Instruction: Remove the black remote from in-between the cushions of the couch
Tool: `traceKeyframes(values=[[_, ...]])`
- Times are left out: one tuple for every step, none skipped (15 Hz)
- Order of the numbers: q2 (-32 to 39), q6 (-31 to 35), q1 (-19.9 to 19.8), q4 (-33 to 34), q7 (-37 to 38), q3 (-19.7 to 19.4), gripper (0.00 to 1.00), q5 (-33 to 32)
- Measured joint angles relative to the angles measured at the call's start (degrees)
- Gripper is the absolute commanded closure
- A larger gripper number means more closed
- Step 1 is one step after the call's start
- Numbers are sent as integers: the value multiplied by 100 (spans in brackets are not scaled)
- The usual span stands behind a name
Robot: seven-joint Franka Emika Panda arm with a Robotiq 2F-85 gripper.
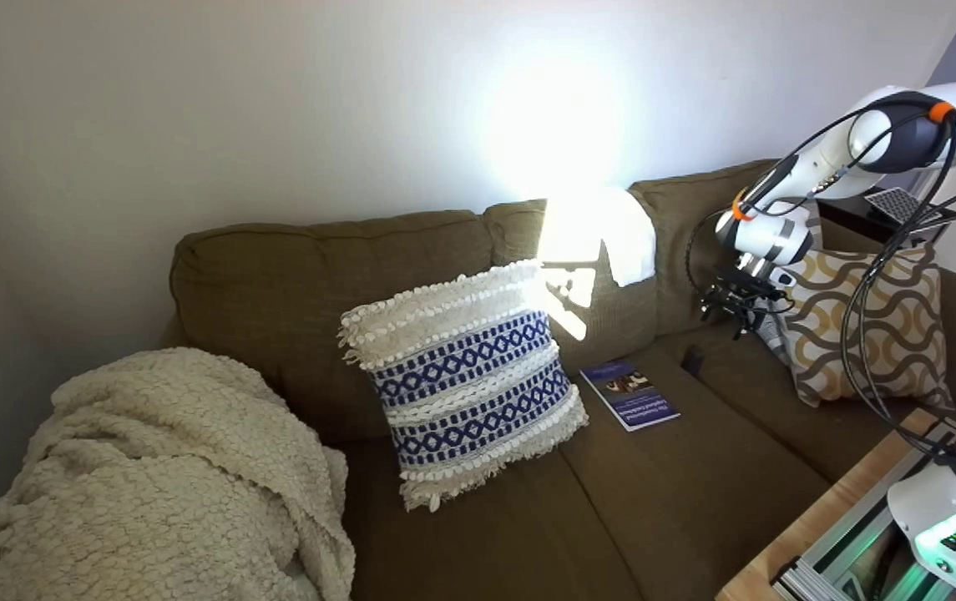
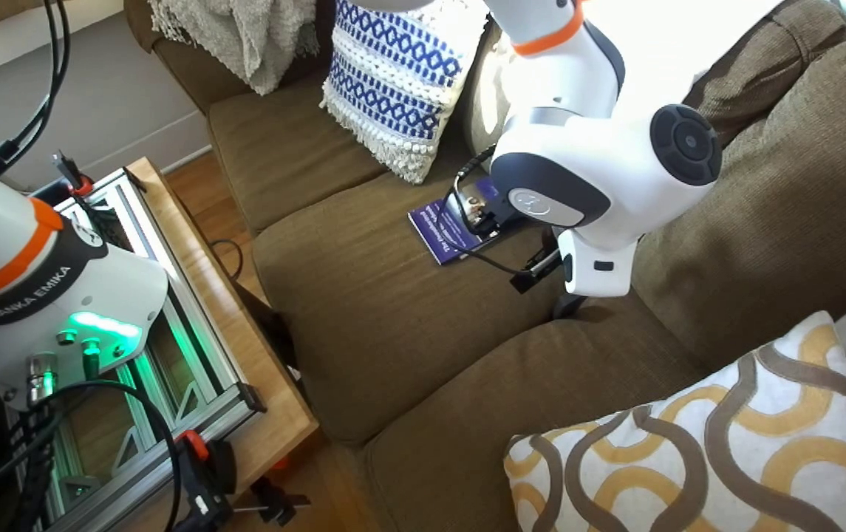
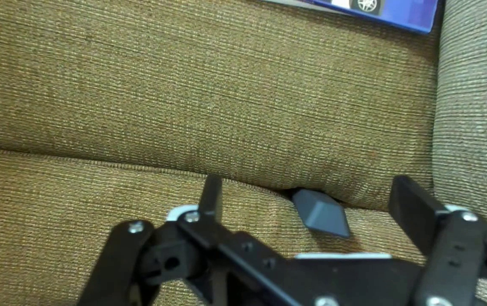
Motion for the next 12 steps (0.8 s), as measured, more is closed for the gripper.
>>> traceKeyframes(values=[[-5,0,2,0,0,0,0,0],[-6,0,4,3,0,0,0,-2],[-2,-6,6,9,40,0,0,-3],[27,-73,5,51,184,-5,0,-4],[86,-196,5,133,380,-18,0,-4],[170,-334,2,248,601,-31,0,-4],[274,-444,-1,385,840,-45,0,-3],[392,-500,-1,527,1100,-56,0,-3],[527,-540,3,683,1369,-75,0,-7],[676,-558,7,847,1626,-98,0,-20],[819,-563,7,1004,1847,-117,0,-34],[968,-567,6,1166,2046,-135,0,-50]])
